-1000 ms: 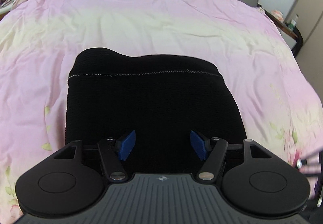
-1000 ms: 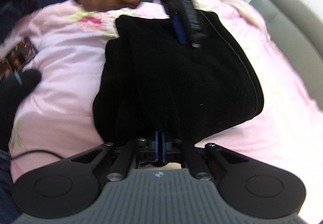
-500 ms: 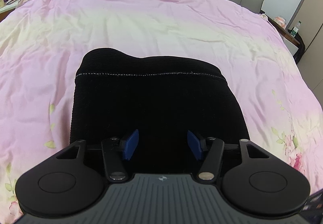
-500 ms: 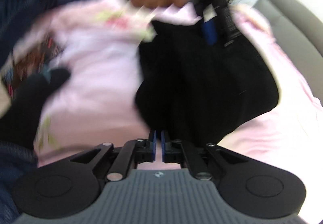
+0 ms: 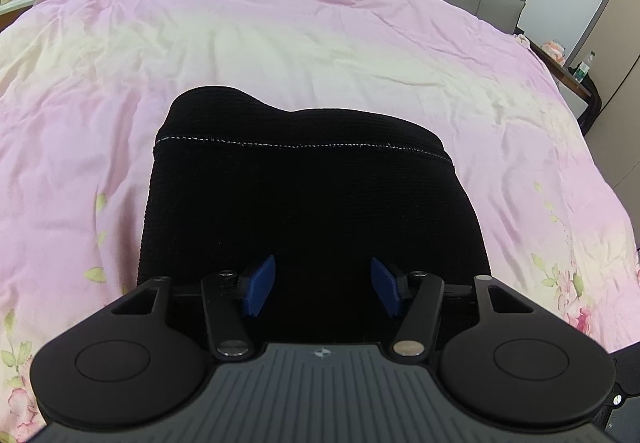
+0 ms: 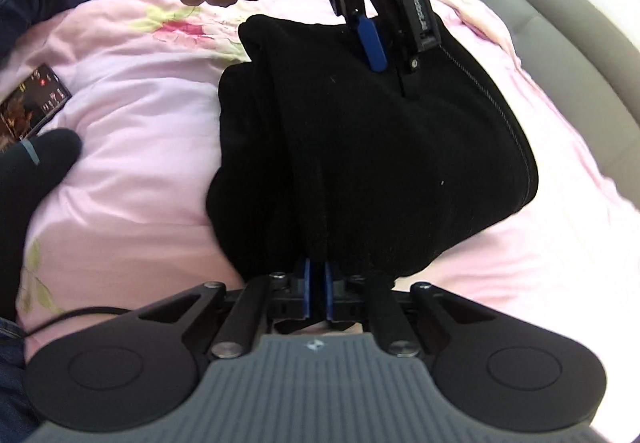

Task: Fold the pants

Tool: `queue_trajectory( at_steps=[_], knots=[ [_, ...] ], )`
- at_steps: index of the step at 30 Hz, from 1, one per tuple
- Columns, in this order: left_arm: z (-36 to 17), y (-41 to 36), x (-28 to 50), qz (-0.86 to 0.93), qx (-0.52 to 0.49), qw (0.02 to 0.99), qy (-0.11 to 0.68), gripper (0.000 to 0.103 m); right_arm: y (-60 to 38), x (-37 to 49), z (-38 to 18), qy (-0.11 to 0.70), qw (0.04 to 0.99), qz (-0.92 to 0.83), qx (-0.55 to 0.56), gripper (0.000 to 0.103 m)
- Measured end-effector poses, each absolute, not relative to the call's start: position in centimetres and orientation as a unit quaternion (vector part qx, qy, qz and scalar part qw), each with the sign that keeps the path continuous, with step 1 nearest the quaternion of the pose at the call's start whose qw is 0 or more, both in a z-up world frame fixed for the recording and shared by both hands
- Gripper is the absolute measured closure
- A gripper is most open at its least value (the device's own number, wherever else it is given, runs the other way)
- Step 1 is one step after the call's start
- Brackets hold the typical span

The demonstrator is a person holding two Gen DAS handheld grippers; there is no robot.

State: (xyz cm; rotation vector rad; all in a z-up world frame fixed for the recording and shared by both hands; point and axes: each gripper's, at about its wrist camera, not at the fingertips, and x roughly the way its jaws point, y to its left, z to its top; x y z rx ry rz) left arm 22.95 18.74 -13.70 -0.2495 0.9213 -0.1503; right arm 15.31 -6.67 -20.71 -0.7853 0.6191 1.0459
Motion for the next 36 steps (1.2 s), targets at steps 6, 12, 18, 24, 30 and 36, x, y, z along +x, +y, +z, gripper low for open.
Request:
queue_trajectory(
  at_steps=[6,12,18,24,30,36],
  knots=[
    [-14.0,19.6,22.7,-0.068,-0.149,0.885,0.436,0.049,-7.2,16.3,-21.3,0.314,0.762,0.477,-0.305,0.101],
    [-13.6,20.1,21.5,-0.056,-0.143,0.888,0.433,0.049,-6.3,13.6,-23.5,0.341,0.721,0.507,-0.327,0.103],
    [-11.6,22.9,17.7,-0.046,-0.155,0.903,0.398,0.027,-10.0,16.9,-19.4,0.372,0.772,0.498,-0.135,0.052],
    [-12.0,28.6,17.1,-0.076,-0.243,0.877,0.407,0.008,-13.3,22.6,-16.7,0.405,0.780,0.476,0.040,0.010],
    [-16.8,31.0,19.3,-0.098,-0.328,0.810,0.476,0.008,-14.9,27.1,-18.2,0.444,0.782,0.407,0.160,0.008],
    [-20.8,30.8,21.3,-0.125,-0.362,0.778,0.498,0.000,-15.6,29.8,-21.6,0.492,0.758,0.361,0.229,0.008]
  ],
)
